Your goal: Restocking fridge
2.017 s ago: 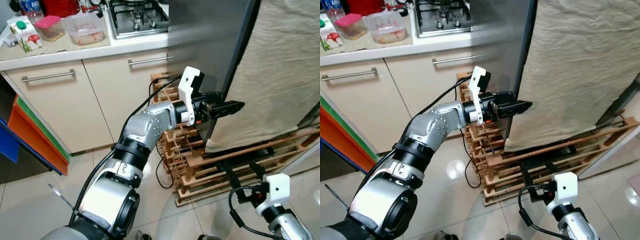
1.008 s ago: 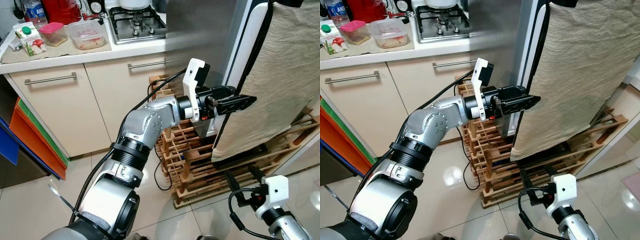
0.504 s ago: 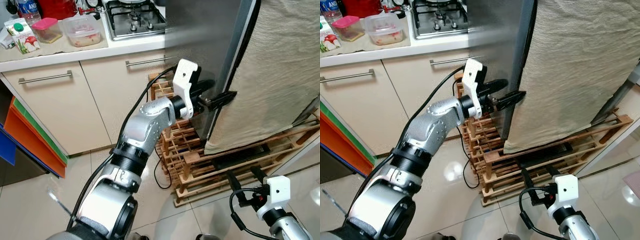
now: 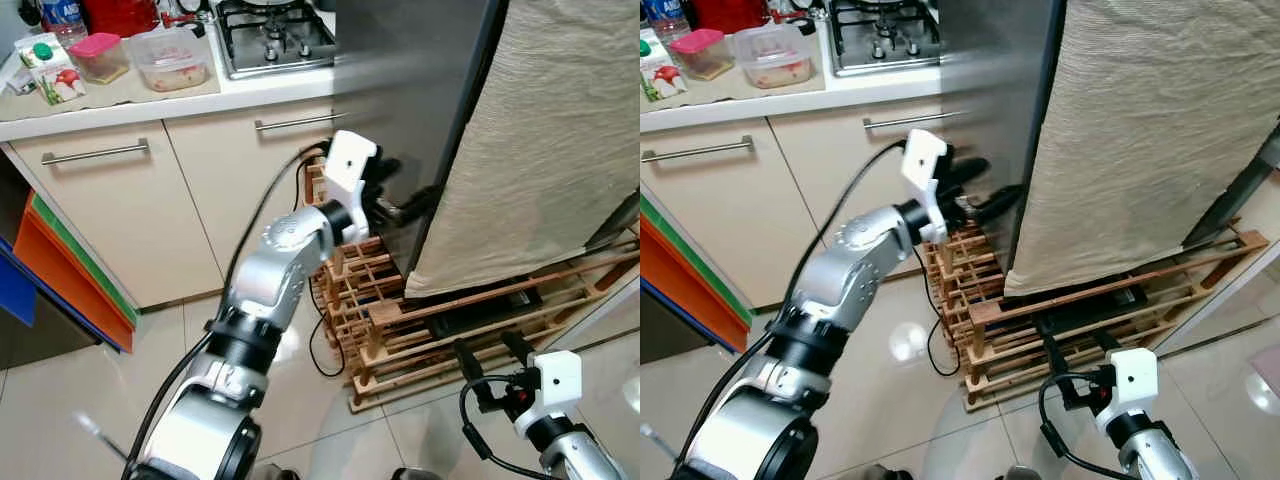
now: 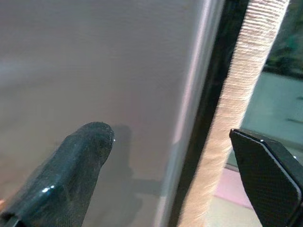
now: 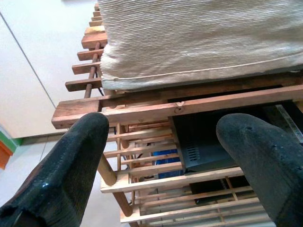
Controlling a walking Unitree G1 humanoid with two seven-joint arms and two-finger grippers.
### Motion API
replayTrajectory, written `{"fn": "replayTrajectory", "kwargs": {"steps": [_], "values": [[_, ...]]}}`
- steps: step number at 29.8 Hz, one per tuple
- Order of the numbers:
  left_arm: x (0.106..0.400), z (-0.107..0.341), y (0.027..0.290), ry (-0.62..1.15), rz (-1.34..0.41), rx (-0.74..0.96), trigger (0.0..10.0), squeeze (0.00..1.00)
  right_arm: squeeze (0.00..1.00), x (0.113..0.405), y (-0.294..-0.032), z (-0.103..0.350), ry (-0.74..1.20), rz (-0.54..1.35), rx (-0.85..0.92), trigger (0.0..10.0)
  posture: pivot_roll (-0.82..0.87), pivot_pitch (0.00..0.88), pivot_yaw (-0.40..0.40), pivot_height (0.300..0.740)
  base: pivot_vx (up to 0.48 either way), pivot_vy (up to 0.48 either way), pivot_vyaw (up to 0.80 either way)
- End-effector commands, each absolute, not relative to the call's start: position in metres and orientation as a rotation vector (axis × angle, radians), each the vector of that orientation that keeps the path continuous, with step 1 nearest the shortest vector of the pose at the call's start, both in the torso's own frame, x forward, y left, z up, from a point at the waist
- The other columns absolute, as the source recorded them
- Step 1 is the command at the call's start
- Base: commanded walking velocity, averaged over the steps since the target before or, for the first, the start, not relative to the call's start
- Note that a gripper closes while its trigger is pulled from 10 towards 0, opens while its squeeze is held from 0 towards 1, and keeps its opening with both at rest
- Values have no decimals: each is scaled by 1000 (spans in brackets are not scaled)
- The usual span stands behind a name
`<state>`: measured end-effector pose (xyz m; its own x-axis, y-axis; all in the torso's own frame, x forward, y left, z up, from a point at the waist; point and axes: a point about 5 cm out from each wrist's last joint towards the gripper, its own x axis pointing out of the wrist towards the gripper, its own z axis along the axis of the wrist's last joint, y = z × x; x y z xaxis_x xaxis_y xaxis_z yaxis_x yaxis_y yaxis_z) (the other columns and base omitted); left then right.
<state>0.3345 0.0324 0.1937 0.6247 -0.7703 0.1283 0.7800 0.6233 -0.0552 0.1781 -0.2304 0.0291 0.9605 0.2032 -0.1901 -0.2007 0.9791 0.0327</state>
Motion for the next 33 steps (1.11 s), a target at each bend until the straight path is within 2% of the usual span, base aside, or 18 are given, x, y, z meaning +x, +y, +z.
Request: {"fn": "replayTrajectory", "kwargs": {"steps": [1,5,12,15,16,18,21,33], "values": [[330,191,45,-97,-855,-91,10000,0,0,179,-231,32,175,194,15,10000,-139,43,60,740,0,0,0],[328,181,60,-98,-772,-46,10000,0,0,179,-230,31,174,198,14,10000,-127,36,62,740,0,0,0],[332,140,105,-4,-405,6,10000,0,0,178,-234,33,123,110,-13,10000,-118,23,66,740,0,0,0],[319,113,124,55,-289,67,10000,0,0,177,-237,35,90,43,-17,10000,-117,18,67,740,0,0,0],[319,113,124,55,-289,67,10000,0,0,177,-237,35,90,43,-17,10000,-117,18,67,740,0,0,0],[296,95,125,96,-285,80,10000,0,0,176,-238,34,83,42,-15,10000,-109,17,60,740,0,0,0],[291,91,124,105,-270,63,10000,0,0,176,-238,34,89,47,-16,10000,-103,17,55,740,0,0,0],[308,100,113,72,-213,92,10000,0,0,177,-239,33,90,51,-18,10000,-99,16,47,740,0,0,0]]}}
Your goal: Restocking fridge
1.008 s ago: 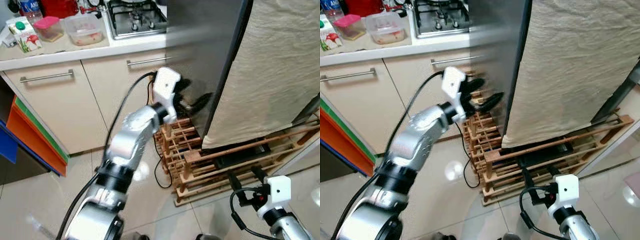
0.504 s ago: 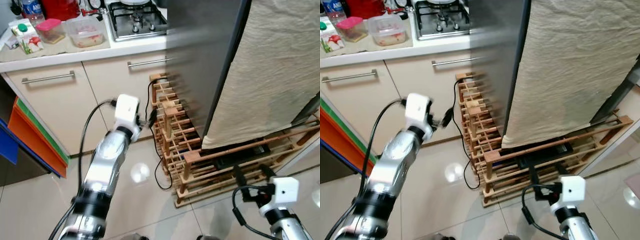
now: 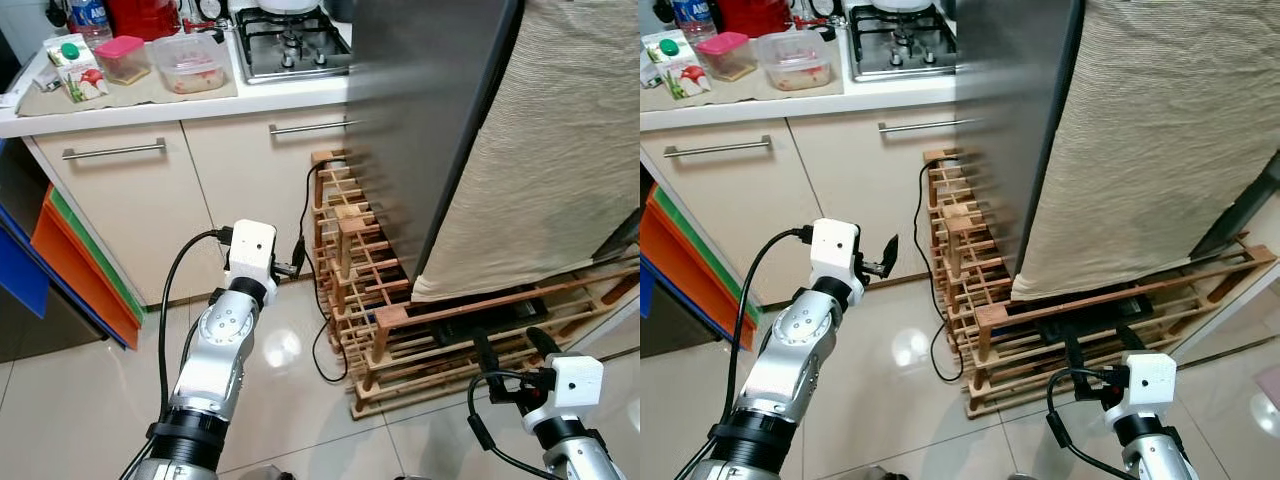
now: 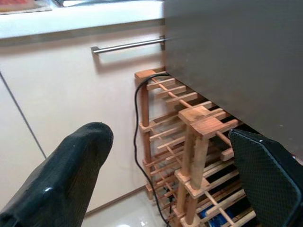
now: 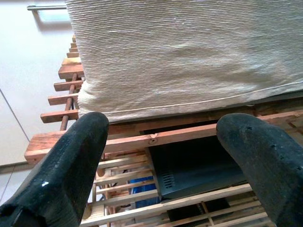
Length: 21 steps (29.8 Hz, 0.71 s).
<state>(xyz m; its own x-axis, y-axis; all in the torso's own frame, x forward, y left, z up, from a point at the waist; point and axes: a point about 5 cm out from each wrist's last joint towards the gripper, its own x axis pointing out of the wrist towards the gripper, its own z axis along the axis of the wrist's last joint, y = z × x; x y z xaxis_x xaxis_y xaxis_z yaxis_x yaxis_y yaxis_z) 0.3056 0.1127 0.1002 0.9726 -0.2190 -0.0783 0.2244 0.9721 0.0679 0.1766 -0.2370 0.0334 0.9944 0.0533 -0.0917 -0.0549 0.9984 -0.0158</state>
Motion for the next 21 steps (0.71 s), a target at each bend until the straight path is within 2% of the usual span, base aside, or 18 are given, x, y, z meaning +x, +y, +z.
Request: {"fn": "replayTrajectory", "kwargs": {"steps": [1,10,15,21], "values": [[308,100,112,72,-209,98,10000,0,0,177,-239,33,90,50,-17,10000,-99,16,47,740,0,0,0],[311,100,104,72,-202,89,10000,0,0,178,-238,33,92,55,-17,10000,-104,17,44,740,-198,0,0],[314,103,100,61,-211,74,10000,0,0,178,-238,34,87,62,-28,10000,-105,17,45,740,0,0,0],[315,104,98,49,-220,100,10000,0,0,178,-238,34,91,59,-39,10000,-105,18,46,740,0,0,707]]}}
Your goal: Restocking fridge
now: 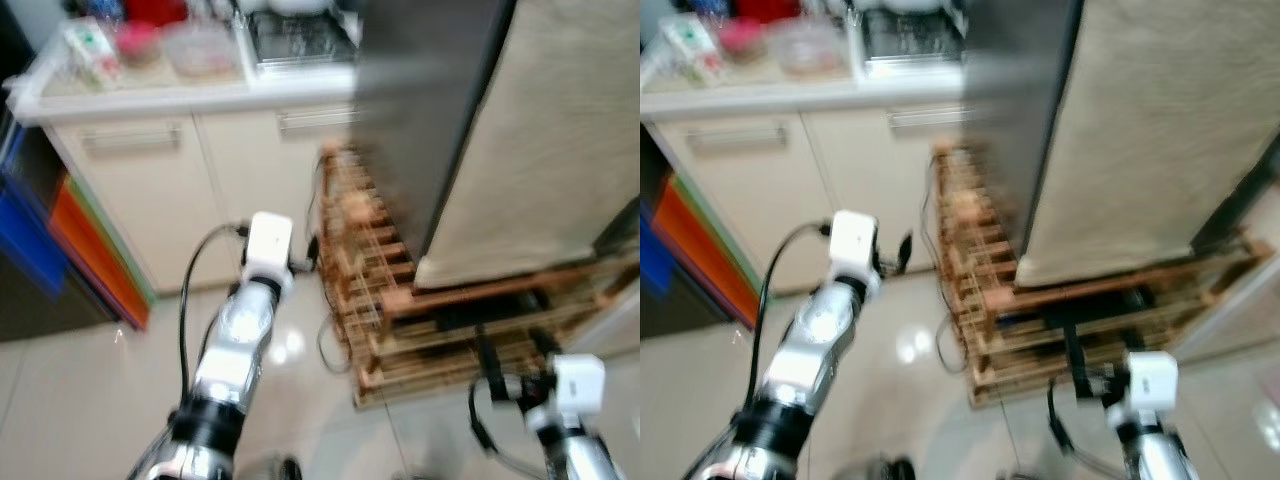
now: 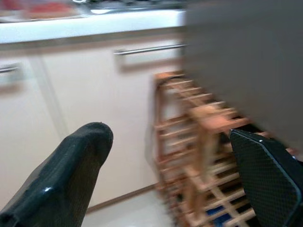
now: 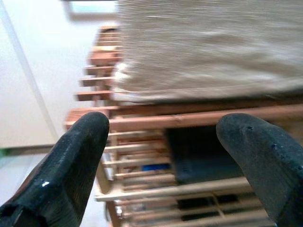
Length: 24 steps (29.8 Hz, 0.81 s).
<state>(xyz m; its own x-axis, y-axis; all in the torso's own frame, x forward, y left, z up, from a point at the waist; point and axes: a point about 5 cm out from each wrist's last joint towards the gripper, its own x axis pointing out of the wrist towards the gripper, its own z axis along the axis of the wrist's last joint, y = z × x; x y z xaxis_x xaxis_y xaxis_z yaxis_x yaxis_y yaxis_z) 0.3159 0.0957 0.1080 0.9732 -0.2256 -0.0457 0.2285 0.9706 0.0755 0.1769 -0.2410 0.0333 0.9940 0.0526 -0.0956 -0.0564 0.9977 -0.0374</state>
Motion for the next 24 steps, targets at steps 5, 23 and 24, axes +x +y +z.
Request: {"fn": "replayTrajectory", "kwargs": {"steps": [5,23,24], "values": [[316,105,96,43,-227,99,10000,0,0,177,-238,33,100,61,-42,10000,-107,23,46,740,0,-315,765],[315,106,90,22,-272,93,10000,0,0,176,-239,34,114,57,-48,10000,-116,36,46,740,0,-473,122],[315,107,89,18,-276,93,10000,0,0,176,-239,34,114,59,-46,10000,-116,36,46,740,0,-469,0]]}}
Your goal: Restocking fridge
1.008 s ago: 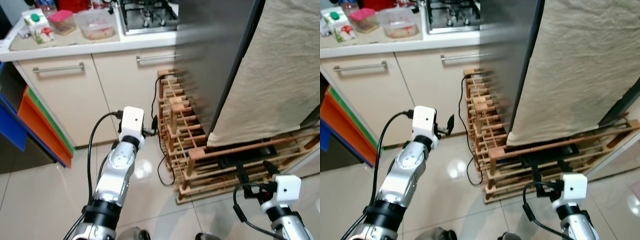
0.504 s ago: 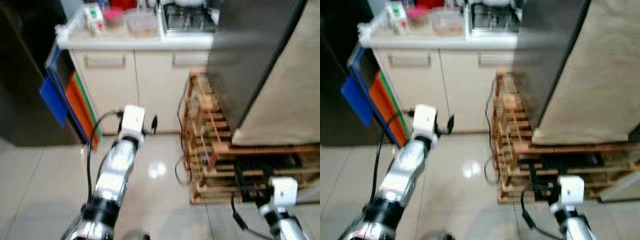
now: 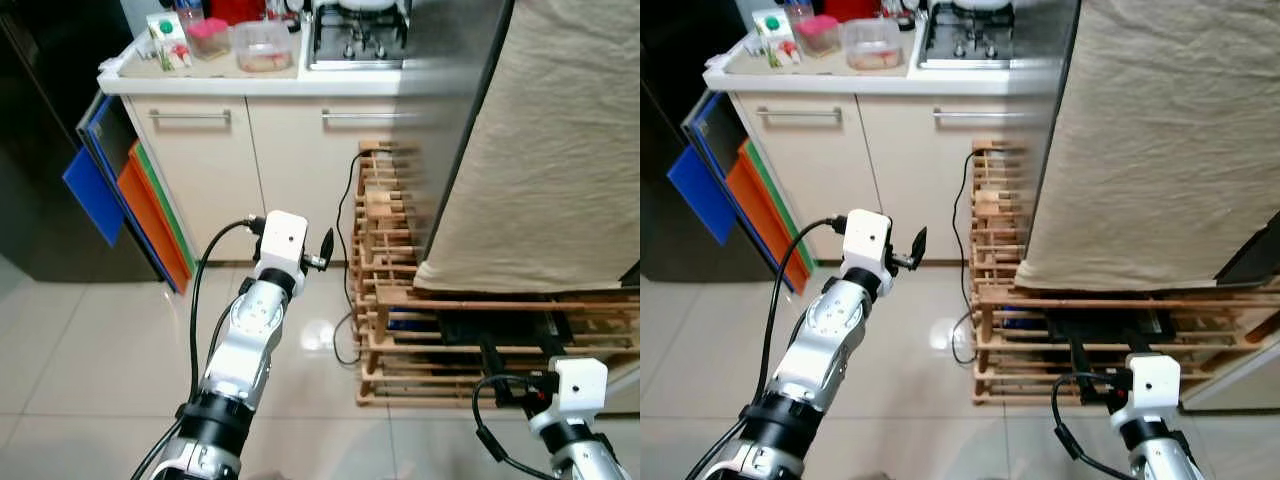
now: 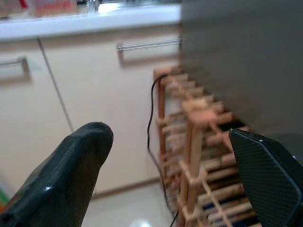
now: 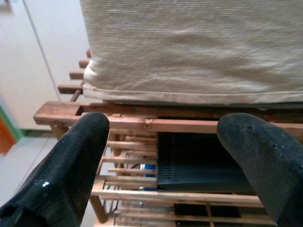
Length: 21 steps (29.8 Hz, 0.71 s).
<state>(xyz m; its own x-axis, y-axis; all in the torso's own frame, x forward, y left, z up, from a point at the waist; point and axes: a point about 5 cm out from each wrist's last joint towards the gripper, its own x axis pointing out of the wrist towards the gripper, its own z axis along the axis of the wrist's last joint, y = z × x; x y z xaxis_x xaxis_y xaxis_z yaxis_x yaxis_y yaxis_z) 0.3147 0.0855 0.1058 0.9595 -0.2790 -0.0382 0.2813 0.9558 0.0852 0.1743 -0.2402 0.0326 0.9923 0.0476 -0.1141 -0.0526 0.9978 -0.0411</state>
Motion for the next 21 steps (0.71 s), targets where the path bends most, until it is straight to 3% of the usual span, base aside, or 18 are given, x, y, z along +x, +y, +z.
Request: {"fn": "replayTrajectory", "kwargs": {"steps": [1,13,21], "values": [[315,107,89,16,-278,95,10000,0,0,176,-239,34,114,60,-47,10000,-115,35,45,740,0,-469,0],[315,109,87,7,-288,83,10000,0,0,177,-239,35,118,71,-48,10000,-113,36,43,740,0,-465,0],[335,133,99,-26,-319,142,10000,0,0,178,-240,35,123,79,-51,10000,-109,35,37,740,0,0,0]]}}
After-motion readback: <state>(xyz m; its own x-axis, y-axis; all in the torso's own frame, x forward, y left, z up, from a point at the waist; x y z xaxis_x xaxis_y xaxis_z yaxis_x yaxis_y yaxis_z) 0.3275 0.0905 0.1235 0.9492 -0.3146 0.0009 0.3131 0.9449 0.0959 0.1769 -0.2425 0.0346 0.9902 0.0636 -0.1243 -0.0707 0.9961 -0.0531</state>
